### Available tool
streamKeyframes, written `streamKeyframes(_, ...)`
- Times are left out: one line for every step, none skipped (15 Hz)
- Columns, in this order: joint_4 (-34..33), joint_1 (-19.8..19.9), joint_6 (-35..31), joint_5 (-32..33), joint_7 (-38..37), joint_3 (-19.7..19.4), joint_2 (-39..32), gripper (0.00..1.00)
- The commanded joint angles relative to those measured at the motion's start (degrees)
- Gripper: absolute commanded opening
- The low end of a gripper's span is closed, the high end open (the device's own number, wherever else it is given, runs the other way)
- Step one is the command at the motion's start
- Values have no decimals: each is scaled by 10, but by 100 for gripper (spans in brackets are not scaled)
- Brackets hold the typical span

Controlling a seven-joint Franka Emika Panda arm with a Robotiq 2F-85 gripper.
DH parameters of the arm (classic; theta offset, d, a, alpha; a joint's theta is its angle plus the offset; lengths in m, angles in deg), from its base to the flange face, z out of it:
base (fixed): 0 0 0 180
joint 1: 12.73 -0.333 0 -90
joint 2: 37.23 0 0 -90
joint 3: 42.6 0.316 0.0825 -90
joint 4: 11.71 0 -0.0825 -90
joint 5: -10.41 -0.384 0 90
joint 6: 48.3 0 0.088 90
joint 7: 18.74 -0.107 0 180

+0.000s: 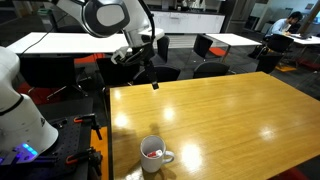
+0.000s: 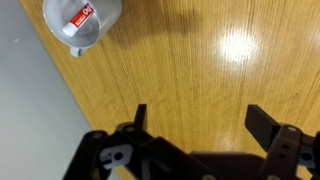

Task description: Take the marker from the table and put it in the white cup

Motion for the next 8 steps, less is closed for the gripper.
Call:
streamKeyframes(-8,37,62,-56,82,41,29,100)
streamKeyframes(-9,43,73,-63,94,47,32,100)
streamKeyframes(-10,49,82,-67,103,52,35,100)
streamKeyframes(-11,53,90,-69,108,57,38,100)
streamKeyframes(-12,58,98,-70,110,62,38,100)
streamKeyframes(-5,64,69,-66,96,68,28,100)
streamKeyframes(-5,66,73,-66,96,70,30,100)
streamKeyframes(-5,67,75,-66,96,71,31,100)
